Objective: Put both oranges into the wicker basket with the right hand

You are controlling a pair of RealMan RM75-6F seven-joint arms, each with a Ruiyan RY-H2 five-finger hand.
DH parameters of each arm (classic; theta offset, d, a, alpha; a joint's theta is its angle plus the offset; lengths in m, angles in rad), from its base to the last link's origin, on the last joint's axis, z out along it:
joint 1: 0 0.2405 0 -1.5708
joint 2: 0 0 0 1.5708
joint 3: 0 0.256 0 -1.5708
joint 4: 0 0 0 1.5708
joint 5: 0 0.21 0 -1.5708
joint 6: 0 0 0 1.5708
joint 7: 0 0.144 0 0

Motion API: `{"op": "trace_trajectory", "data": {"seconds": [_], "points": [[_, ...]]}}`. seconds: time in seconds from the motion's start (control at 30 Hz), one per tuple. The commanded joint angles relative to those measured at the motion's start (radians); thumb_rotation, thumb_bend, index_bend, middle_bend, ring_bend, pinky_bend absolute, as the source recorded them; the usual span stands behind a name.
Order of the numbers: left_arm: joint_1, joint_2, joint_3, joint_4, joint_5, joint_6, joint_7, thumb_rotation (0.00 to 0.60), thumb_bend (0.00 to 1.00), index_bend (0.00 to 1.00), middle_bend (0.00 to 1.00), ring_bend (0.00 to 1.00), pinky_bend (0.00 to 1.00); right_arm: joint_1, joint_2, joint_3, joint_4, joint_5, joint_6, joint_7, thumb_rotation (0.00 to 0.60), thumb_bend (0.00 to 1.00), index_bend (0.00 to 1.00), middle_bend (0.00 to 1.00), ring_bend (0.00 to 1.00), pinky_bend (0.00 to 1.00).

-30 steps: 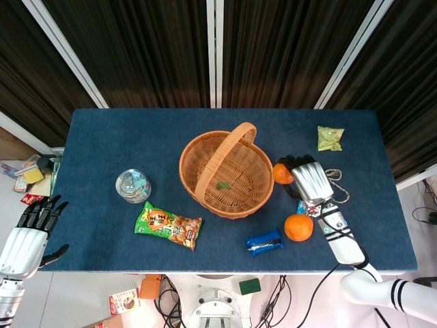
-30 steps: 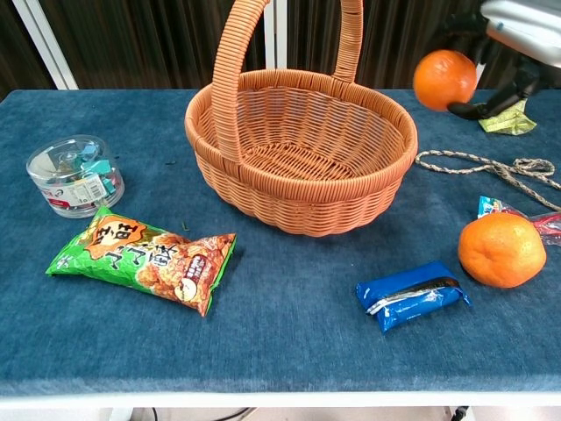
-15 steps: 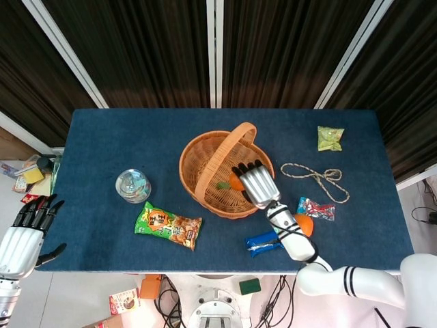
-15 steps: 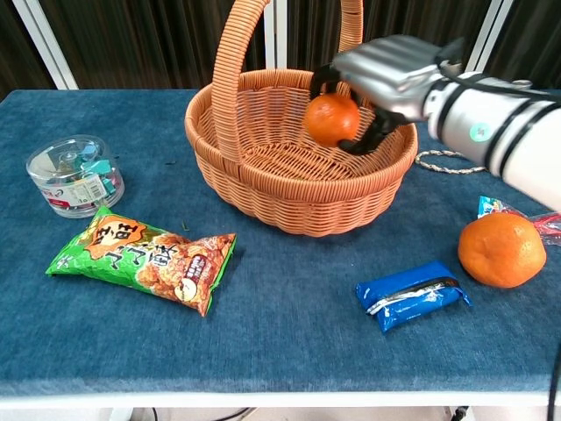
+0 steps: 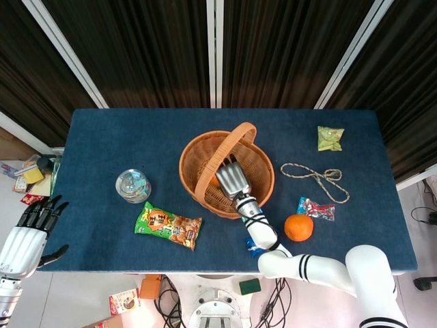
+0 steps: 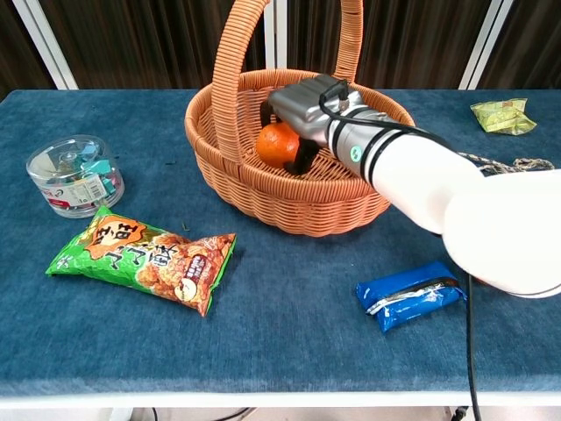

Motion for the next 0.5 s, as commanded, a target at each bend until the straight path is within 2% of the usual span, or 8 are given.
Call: {"op": "trace_trajectory", "data": {"seconds": [0.03,0.23,0.5], "points": [[-0.003,0.0,0.003,0.001,0.003,-0.008,0.003,0.6,0.13,0.1,0.03,0.0,0.12,0.022,0.013,0.006,-0.006,0.03,-0.019,-0.007,0.6,0.24,0.0,0.0,0.0,0.01],[-0.006,-0.003,0.006,-0.002,0.006,-0.014,0.016,0.6,0.13,0.1,0.03,0.0,0.12,-0.001,0.095,-0.019,-0.118,0.031,0.029,-0.03,0.6,0.24,0.0,0.0,0.0,0.0],[-0.01,-0.016,0.008,-0.015,0.005,-0.029,0.063,0.6,0.13,0.1,0.03,0.0,0.12,-0.117,0.355,-0.056,-0.484,-0.053,0.113,0.07,0.6,0.28,0.0,0.0,0.0,0.0]]}}
